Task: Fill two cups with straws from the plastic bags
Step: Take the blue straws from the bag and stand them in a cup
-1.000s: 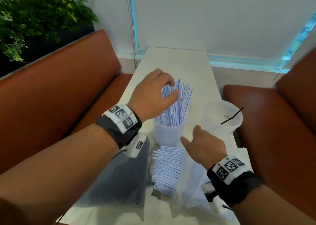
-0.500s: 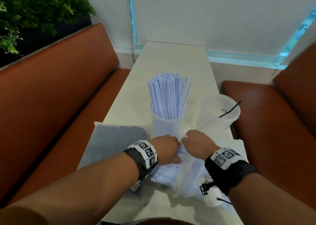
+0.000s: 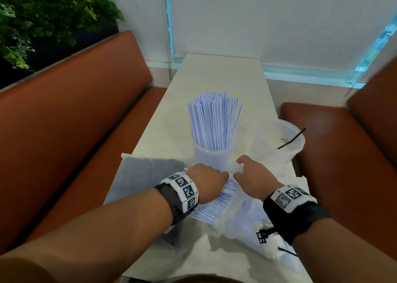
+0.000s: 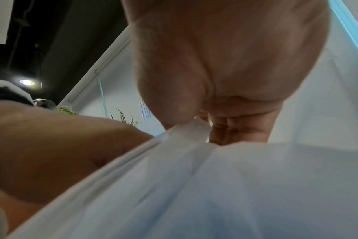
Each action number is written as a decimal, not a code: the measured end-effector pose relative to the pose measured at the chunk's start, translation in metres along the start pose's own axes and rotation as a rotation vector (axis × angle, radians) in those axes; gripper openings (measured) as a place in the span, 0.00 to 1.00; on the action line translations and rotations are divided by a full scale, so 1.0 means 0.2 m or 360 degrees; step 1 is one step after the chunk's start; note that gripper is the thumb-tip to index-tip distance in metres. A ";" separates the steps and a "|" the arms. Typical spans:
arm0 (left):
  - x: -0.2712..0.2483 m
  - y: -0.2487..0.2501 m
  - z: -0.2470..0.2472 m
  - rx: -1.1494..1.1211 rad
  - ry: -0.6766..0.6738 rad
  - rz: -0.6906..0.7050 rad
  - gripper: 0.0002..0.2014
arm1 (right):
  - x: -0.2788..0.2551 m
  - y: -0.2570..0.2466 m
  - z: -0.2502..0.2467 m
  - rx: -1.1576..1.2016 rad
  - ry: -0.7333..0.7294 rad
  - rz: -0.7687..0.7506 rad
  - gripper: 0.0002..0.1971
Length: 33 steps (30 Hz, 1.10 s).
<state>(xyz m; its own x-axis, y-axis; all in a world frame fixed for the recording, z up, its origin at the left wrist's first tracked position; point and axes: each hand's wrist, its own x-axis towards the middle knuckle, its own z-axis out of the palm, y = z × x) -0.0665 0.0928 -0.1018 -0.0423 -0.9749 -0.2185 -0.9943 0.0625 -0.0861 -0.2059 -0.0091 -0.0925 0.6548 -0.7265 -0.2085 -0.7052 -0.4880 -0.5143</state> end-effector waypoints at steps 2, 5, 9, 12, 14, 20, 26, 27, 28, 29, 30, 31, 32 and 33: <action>-0.03 -0.06 -0.03 0.0052 0.0024 -0.0017 0.09 | 0.00 0.01 0.00 -0.0015 0.0035 -0.0039 0.21; -0.09 -0.20 -0.03 0.0126 0.0022 -0.0016 0.11 | 0.01 0.02 0.01 -0.0066 0.0042 0.0002 0.15; -0.20 -0.40 0.00 0.0090 0.0071 -0.0107 0.09 | 0.03 0.05 0.04 -0.0014 0.0060 0.0013 0.13; -0.30 -0.58 0.04 0.0005 0.0033 -0.0203 0.08 | 0.04 0.07 0.07 0.0023 0.0068 -0.0002 0.12; -0.38 -0.68 0.08 -0.0070 0.0006 -0.0265 0.09 | 0.04 0.06 0.08 -0.0057 0.0089 -0.0082 0.10; -0.51 -0.75 0.13 -0.0272 0.0189 -0.0334 0.08 | -0.06 -0.12 0.02 0.0888 0.0753 -0.0307 0.28; -0.36 -0.49 -0.01 -0.0319 0.0444 -0.0189 0.08 | -0.09 -0.23 0.00 0.1367 0.0738 -0.0461 0.19; -0.33 -0.45 -0.04 -0.0295 0.0474 -0.0190 0.08 | -0.09 -0.22 -0.02 0.1442 0.0832 -0.0435 0.19; -0.30 -0.42 -0.06 -0.0265 0.0509 -0.0187 0.09 | -0.08 -0.21 -0.04 0.1477 0.0862 -0.0409 0.18; -0.28 -0.38 -0.09 -0.0240 0.0539 -0.0171 0.10 | -0.07 -0.20 -0.04 0.1458 0.0823 -0.0389 0.18; -0.25 -0.33 -0.11 -0.0229 0.0560 -0.0146 0.11 | -0.07 -0.21 -0.03 0.1392 0.0745 -0.0368 0.18; -0.22 -0.29 -0.13 -0.0230 0.0569 -0.0126 0.10 | -0.07 -0.21 -0.02 0.1340 0.0679 -0.0349 0.19; -0.19 -0.25 -0.16 -0.0242 0.0571 -0.0119 0.09 | -0.08 -0.21 -0.01 0.1348 0.0662 -0.0322 0.20; -0.18 -0.23 -0.18 -0.0257 0.0571 -0.0126 0.08 | -0.08 -0.20 -0.02 0.1440 0.0677 -0.0281 0.20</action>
<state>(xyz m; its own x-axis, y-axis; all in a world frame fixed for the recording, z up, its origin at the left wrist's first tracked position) -0.0227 0.1167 -0.0553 0.0320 -0.9898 0.1385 -0.9972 -0.0222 0.0714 -0.1883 0.0207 -0.0656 0.4543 -0.8774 0.1541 -0.0217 -0.1838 -0.9827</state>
